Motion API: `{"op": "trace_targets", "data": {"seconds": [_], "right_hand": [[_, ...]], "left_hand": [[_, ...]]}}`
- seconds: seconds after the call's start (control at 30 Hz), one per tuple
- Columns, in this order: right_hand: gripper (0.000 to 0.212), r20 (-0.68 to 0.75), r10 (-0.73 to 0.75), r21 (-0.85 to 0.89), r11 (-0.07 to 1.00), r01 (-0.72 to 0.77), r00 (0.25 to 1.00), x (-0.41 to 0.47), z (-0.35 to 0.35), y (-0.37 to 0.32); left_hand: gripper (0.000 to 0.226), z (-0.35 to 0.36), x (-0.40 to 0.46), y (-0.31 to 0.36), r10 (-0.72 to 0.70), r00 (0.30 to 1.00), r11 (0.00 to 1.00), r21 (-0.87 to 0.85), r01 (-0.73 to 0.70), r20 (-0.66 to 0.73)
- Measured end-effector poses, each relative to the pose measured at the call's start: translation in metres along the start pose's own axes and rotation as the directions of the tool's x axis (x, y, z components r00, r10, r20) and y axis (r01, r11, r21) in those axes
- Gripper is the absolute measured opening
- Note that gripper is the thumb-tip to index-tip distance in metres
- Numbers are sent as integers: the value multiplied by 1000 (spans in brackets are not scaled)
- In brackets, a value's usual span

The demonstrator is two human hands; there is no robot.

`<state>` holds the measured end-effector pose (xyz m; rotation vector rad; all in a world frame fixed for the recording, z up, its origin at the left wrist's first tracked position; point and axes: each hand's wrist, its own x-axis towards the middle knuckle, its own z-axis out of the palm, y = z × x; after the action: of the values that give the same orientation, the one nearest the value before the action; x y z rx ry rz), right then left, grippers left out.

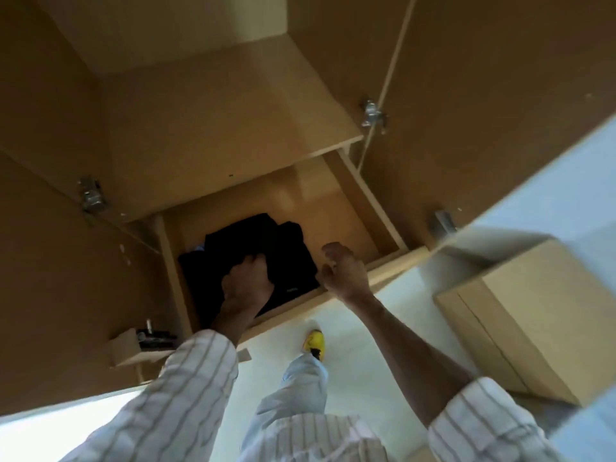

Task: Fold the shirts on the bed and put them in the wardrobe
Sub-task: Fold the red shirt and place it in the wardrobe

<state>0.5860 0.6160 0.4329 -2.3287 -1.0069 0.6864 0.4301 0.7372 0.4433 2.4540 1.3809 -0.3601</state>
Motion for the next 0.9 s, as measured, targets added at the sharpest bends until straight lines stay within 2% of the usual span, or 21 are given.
{"op": "trace_targets", "data": {"seconds": [0.1, 0.2, 0.3, 0.4, 0.53, 0.63, 0.77, 0.83, 0.9], "right_hand": [[38, -175, 11, 74, 997, 2, 984, -59, -14, 19], [38, -313, 89, 103, 993, -59, 945, -136, -23, 48], [38, -416, 240, 207, 964, -166, 877, -234, -21, 89], [37, -460, 410, 315, 905, -287, 788, -330, -4, 129], [38, -422, 639, 432, 765, -477, 643, -456, 30, 169], [38, -366, 792, 511, 610, -606, 488, -551, 70, 194], [38, -274, 921, 646, 389, -657, 277, -650, 134, 205], [40, -197, 972, 716, 233, -658, 130, -698, 176, 208], [41, -97, 995, 740, 82, -668, 15, -738, 221, 213]], "left_hand": [[27, 6, -35, 25, 157, 987, 987, 20, -156, -37], [27, 21, -83, 52, 302, 951, 953, 47, -299, -63], [32, 45, -152, 85, 488, 872, 872, 69, -485, -36], [37, 75, -218, 112, 634, 772, 769, 70, -635, 41], [41, 124, -303, 148, 781, 579, 575, 90, -813, 235], [39, 174, -370, 165, 838, 368, 381, 49, -923, 402], [38, 243, -437, 160, 779, 138, 209, -46, -977, 612], [42, 282, -467, 150, 694, 36, 134, -79, -988, 719], [45, 320, -488, 140, 620, -45, 63, -107, -992, 783]]}}
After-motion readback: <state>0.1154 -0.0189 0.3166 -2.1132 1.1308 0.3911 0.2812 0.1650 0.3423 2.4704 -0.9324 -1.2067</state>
